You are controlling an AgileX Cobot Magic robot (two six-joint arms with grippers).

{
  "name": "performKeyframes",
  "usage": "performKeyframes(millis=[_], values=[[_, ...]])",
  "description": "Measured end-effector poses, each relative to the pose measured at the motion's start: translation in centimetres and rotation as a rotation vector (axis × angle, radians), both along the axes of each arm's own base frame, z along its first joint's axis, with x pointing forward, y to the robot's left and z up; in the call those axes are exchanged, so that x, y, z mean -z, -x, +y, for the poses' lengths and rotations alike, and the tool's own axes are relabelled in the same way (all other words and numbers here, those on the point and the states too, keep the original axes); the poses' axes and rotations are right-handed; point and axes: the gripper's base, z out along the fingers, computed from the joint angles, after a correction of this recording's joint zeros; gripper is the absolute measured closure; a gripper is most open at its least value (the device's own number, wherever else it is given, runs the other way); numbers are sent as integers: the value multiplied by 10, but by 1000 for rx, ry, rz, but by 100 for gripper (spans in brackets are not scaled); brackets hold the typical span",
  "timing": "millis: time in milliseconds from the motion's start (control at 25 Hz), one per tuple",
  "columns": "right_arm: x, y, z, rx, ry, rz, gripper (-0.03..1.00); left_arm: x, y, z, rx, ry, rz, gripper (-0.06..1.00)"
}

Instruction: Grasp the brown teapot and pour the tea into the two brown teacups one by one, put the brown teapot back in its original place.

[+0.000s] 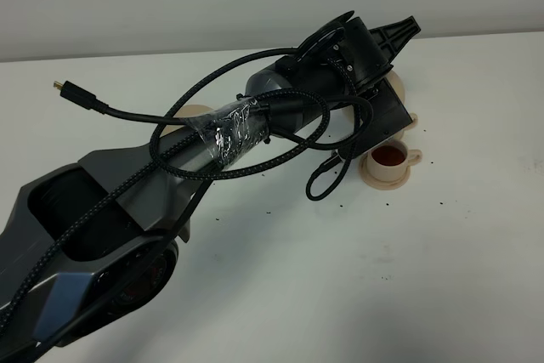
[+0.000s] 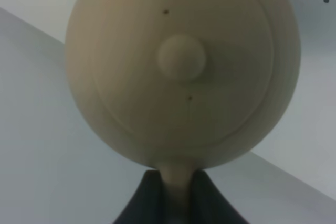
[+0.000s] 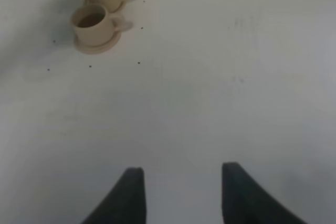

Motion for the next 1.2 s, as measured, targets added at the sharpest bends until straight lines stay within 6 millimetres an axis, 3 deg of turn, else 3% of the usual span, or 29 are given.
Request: performKeyframes(millis=[1200], values=[[0,0,0,0,0,0,62,-2,-1,-4,108,-46,-43,82]])
